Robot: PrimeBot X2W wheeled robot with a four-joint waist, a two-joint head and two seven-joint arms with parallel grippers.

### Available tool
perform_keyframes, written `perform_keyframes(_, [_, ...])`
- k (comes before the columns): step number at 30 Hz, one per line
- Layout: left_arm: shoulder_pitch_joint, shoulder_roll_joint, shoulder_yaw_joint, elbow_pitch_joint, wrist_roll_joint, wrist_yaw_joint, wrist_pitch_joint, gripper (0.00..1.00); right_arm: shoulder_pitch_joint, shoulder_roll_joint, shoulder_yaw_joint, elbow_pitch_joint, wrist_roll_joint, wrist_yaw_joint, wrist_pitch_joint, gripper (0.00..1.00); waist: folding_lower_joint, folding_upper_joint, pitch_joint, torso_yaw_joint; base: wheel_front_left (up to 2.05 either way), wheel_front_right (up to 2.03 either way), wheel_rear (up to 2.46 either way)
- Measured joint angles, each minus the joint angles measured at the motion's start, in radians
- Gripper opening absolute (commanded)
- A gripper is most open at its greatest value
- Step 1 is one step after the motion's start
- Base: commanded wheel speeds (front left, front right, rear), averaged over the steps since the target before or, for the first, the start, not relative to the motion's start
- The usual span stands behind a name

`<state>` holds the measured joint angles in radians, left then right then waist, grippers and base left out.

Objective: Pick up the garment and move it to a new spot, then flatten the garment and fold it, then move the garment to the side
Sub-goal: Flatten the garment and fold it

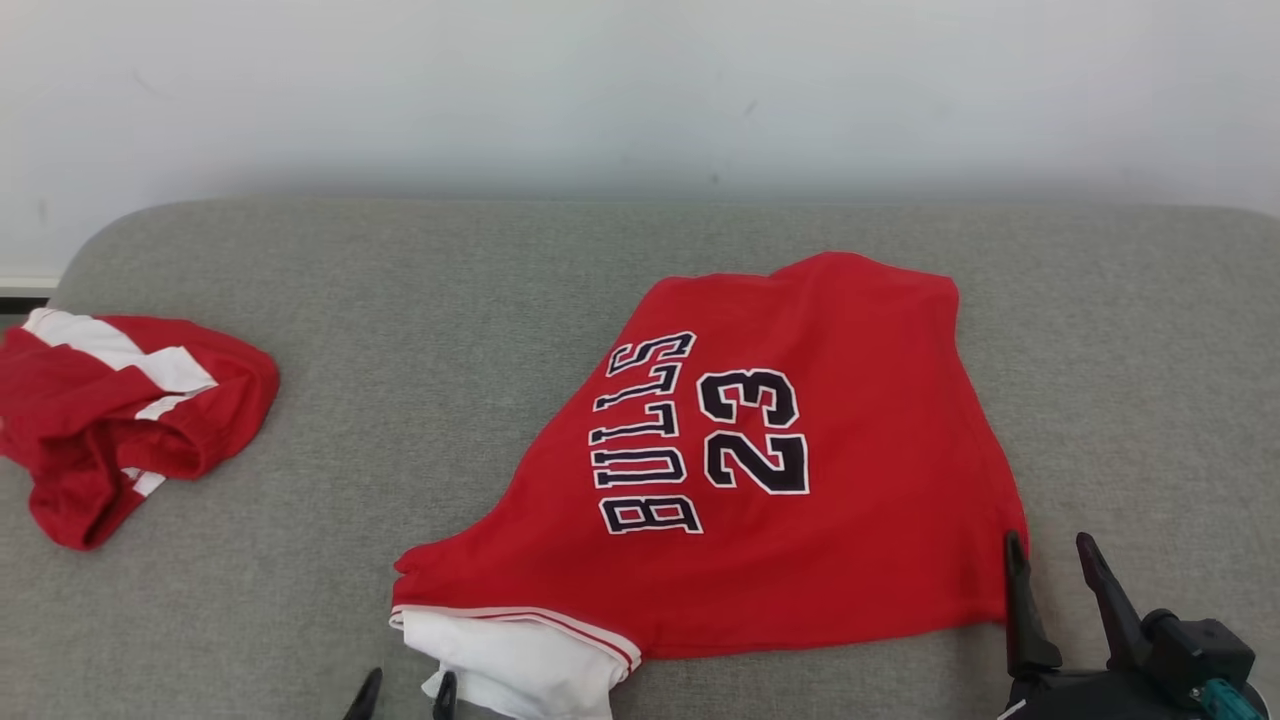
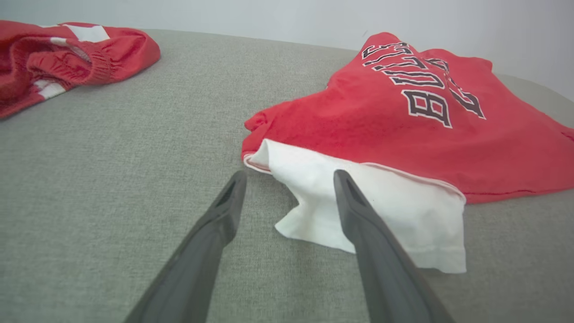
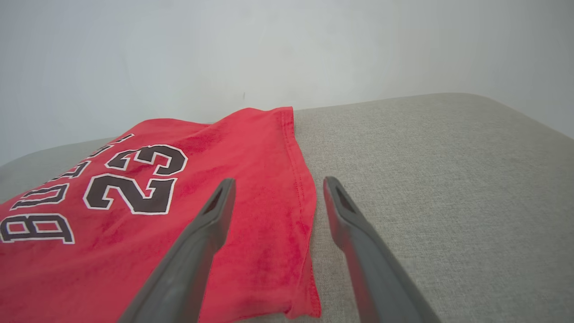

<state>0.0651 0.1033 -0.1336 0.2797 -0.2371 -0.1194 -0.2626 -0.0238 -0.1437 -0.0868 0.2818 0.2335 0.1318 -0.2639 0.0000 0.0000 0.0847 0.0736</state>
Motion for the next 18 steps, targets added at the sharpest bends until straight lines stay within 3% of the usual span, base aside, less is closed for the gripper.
perform_keyframes(4, [-0.001,0.009,-0.016,0.062,-0.005,-0.004,0.0,1.0,-0.003,0.001,0.017,0.008,0.0,0.0,0.0,1.0,0.0,0.0,-0.006,0.014,0.0,0.0,0.0])
perform_keyframes(14, [-0.08,0.021,-0.032,0.223,-0.04,-0.006,0.0,1.0,-0.012,-0.007,0.031,0.016,0.0,0.0,0.0,1.0,0.0,0.0,-0.004,-0.039,0.0,0.0,0.0])
perform_keyframes(15, [-0.087,0.023,-0.034,0.237,-0.04,-0.006,0.0,0.47,-0.012,-0.009,0.031,0.016,0.0,0.0,0.0,1.0,0.0,0.0,-0.003,-0.045,0.0,0.0,0.0])
perform_keyframes(16, [-0.095,0.025,-0.034,0.248,-0.043,-0.009,0.0,0.0,-0.012,-0.011,0.03,0.016,0.002,0.0,0.0,1.0,0.0,0.0,-0.002,-0.049,0.0,0.0,0.0])
perform_keyframes(18, [-0.108,0.028,-0.037,0.264,-0.052,-0.009,0.0,0.0,-0.009,-0.012,0.026,0.019,0.003,0.0,0.0,1.0,0.0,0.0,-0.003,-0.052,0.0,0.0,0.0])
